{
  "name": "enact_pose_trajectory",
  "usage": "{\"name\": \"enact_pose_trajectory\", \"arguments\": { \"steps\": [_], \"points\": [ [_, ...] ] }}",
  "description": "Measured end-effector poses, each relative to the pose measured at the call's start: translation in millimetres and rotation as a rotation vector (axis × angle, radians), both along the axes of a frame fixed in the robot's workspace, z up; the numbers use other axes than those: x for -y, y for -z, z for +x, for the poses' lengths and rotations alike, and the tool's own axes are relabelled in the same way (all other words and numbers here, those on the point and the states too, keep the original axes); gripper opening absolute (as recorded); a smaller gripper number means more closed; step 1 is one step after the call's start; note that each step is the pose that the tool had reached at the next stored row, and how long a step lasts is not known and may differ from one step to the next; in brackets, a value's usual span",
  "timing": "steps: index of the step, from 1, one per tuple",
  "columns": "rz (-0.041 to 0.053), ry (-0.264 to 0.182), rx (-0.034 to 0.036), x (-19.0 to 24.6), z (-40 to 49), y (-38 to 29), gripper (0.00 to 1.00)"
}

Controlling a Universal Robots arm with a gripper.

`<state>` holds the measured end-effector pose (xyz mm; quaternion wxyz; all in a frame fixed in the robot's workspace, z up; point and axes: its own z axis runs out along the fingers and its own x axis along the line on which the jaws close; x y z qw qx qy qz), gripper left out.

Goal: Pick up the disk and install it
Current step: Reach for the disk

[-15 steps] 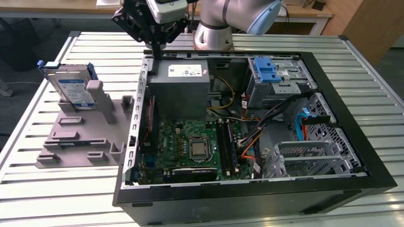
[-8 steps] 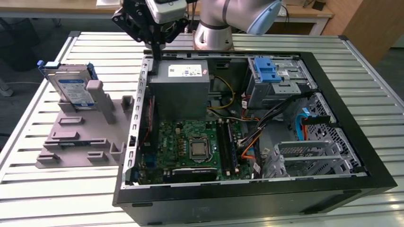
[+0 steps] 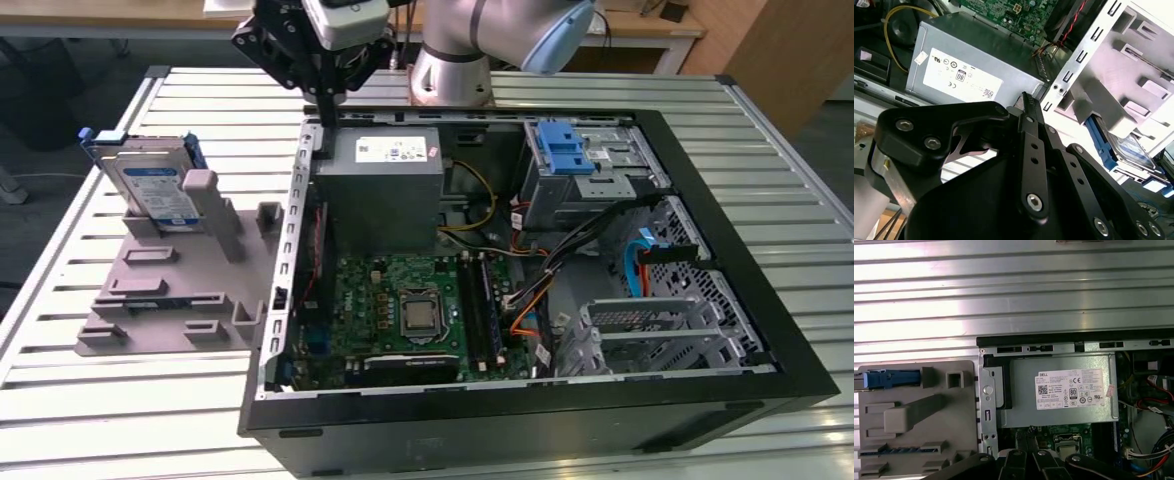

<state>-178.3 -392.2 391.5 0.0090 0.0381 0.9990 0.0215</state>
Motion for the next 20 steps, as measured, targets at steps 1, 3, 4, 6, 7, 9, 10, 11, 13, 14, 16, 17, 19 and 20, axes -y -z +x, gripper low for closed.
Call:
{"name": "enact_pose_trajectory", "arguments": {
  "steps": [1, 3, 4, 6, 7, 9, 10, 11, 13, 14, 16, 17, 19, 20],
  "points": [
    [0.0000, 0.000, 0.0000, 0.0, -0.4, 0.0, 0.11],
    [0.0000, 0.000, -0.0001, 0.0, -1.2, 0.0, 0.11],
    [0.0000, 0.000, -0.0001, 0.0, -1.6, 0.1, 0.11],
    [0.0000, 0.000, -0.0001, 0.0, -2.5, 0.1, 0.11],
    [0.0001, 0.000, -0.0001, -0.1, -2.9, 0.2, 0.11],
    [0.0001, 0.000, -0.0001, -0.1, -3.7, 0.2, 0.11],
    [0.0000, 0.000, -0.0002, -0.1, -4.1, 0.3, 0.11],
    [0.0000, 0.000, -0.0002, -0.1, -4.5, 0.3, 0.11],
    [0.0000, 0.000, -0.0003, -0.2, -5.2, 0.4, 0.11],
    [0.0000, 0.000, -0.0003, -0.2, -5.6, 0.4, 0.11],
    [0.0000, 0.000, -0.0004, -0.2, -6.3, 0.5, 0.11],
    [0.0001, 0.000, -0.0004, -0.2, -6.7, 0.5, 0.11],
    [0.0000, 0.000, -0.0005, -0.2, -7.5, 0.6, 0.11],
    [0.0000, 0.000, -0.0005, -0.2, -7.9, 0.6, 0.11]
  ]
}}
